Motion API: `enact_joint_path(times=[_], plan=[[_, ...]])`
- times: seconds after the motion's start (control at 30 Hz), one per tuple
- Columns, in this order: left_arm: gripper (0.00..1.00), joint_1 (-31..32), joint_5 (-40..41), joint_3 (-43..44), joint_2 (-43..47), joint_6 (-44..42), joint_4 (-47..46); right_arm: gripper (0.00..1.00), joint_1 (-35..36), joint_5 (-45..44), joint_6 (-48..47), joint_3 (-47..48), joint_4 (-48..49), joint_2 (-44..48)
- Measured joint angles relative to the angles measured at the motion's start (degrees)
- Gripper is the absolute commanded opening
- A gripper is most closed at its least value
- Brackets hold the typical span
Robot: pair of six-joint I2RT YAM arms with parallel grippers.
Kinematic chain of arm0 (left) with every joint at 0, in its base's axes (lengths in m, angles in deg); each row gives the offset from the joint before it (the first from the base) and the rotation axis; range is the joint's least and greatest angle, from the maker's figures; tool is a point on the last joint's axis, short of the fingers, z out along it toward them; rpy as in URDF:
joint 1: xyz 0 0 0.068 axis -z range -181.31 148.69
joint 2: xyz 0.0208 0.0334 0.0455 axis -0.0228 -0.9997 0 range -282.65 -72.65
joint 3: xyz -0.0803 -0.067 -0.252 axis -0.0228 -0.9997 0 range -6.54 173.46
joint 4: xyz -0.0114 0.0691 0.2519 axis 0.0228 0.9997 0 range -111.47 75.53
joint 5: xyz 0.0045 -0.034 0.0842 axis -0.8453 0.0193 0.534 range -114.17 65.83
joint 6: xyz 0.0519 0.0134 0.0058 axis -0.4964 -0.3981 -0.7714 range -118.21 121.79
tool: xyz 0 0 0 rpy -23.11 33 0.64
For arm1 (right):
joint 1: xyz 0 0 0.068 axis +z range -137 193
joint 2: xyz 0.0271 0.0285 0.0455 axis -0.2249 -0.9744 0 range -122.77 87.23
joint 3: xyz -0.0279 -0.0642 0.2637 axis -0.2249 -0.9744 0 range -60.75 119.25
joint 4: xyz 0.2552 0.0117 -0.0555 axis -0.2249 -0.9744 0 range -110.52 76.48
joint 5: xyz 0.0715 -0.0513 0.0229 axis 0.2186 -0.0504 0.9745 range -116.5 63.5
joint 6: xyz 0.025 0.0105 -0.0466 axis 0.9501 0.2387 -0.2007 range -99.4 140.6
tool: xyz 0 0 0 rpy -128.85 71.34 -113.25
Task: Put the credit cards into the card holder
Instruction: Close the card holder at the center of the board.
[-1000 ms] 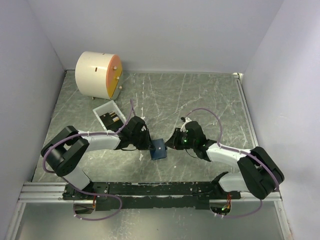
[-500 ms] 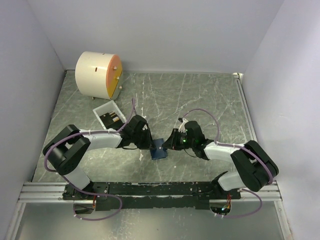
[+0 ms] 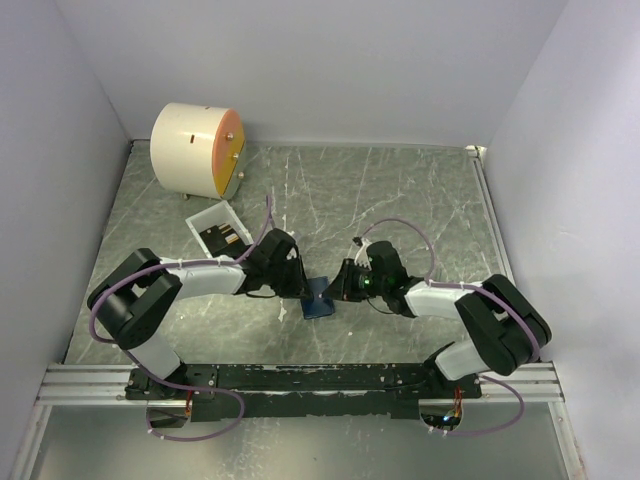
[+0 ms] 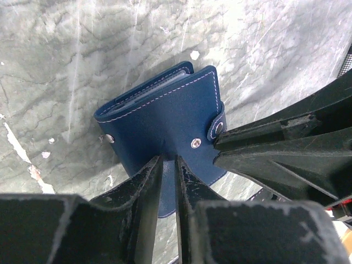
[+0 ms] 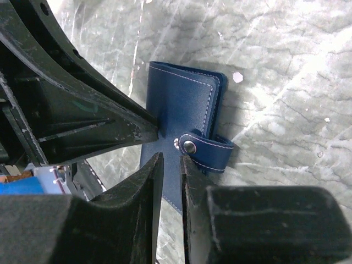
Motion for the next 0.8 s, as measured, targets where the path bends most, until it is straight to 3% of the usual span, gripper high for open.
enact_joint_path(times=[0.23,0.37,0.57,0.8], plan=[[0.33,0.26,0.46,1.29,0.02,-0.42,1.88,0.20,-0.09,-2.36,-2.91,3.52,-7.63,3.26],[0.30,0.26,0.46,1.77,0.07,-0.46,2.25,0.20,-1.09,-3.52,-4.00,4.09,-9.77,5.64],[0.23,0.24,1.64,5.81,-2.03,-2.01,4.04,0.20,-2.29,-3.85,-4.37,4.09,-10.47,4.96],[0.23,0.24,2.19,7.48,-4.55,-2.56,3.98,0.20,-2.29,-2.21,-4.33,4.11,-8.90,0.81]])
